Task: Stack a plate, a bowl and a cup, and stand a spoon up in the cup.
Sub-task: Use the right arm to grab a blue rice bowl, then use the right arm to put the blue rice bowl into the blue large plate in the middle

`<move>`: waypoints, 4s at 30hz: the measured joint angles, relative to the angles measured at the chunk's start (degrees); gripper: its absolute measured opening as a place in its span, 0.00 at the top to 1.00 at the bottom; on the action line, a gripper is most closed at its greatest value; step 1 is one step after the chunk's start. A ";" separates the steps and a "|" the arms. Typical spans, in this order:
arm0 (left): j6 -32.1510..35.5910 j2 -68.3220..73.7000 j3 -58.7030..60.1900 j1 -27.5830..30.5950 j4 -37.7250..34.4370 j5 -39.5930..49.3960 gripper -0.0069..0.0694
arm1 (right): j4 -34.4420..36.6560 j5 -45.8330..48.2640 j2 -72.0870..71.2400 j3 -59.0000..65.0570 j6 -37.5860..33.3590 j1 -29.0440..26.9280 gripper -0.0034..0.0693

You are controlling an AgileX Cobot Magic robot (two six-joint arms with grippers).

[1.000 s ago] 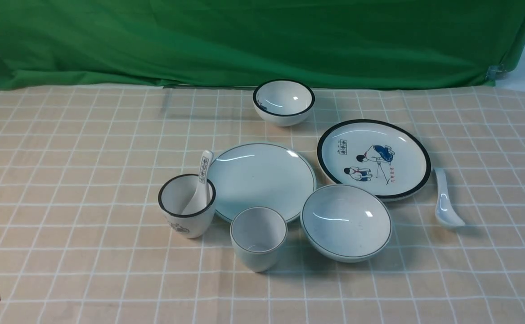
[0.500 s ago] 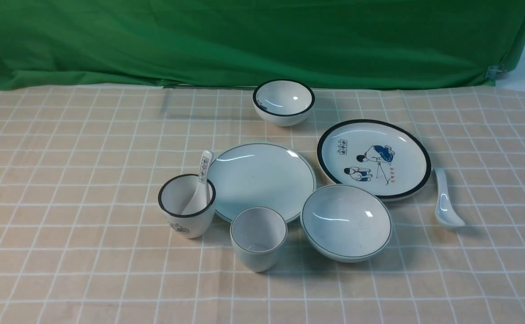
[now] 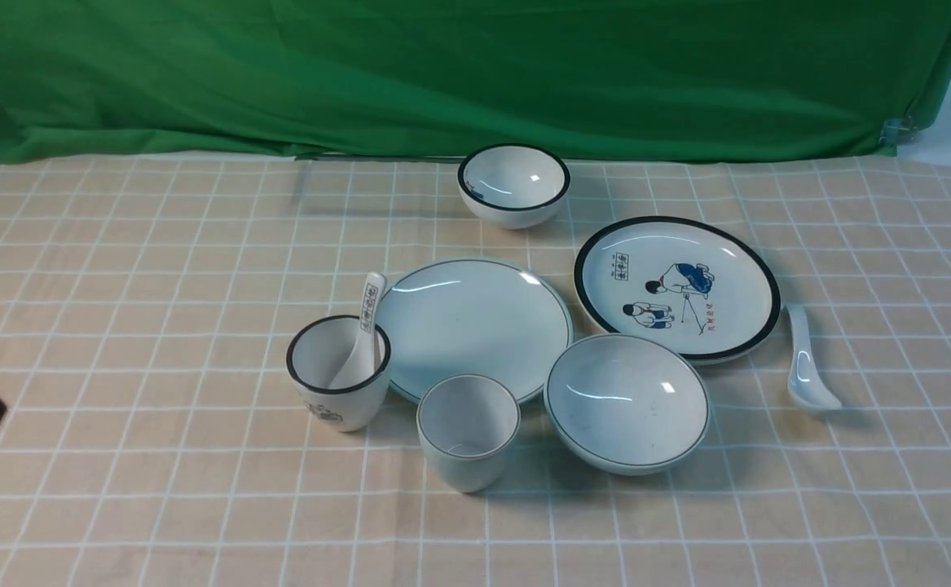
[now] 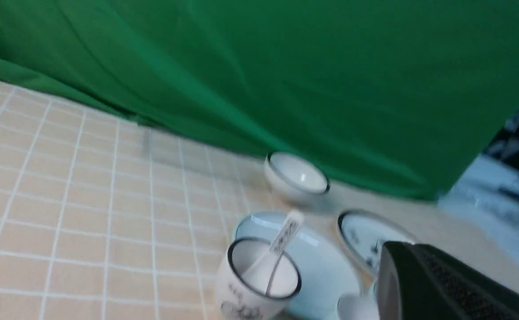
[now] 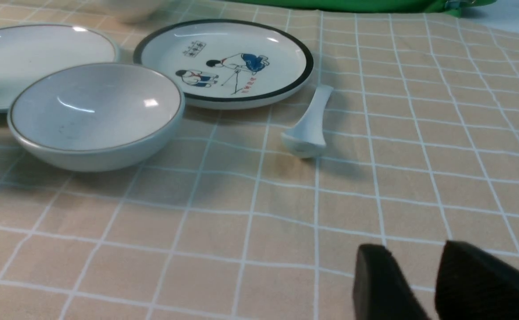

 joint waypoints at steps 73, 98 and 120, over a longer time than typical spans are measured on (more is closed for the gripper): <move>20.10 22.33 -20.72 -22.09 10.63 11.54 0.91 | 2.42 24.52 104.03 -71.06 -38.90 26.01 0.84; 20.15 22.33 -20.68 -22.09 11.16 10.11 0.91 | 10.20 29.92 124.77 -104.77 -36.11 29.72 0.84; 20.10 22.33 -20.68 -22.09 11.29 10.51 0.91 | 10.31 28.92 127.20 -104.82 -36.05 30.30 0.63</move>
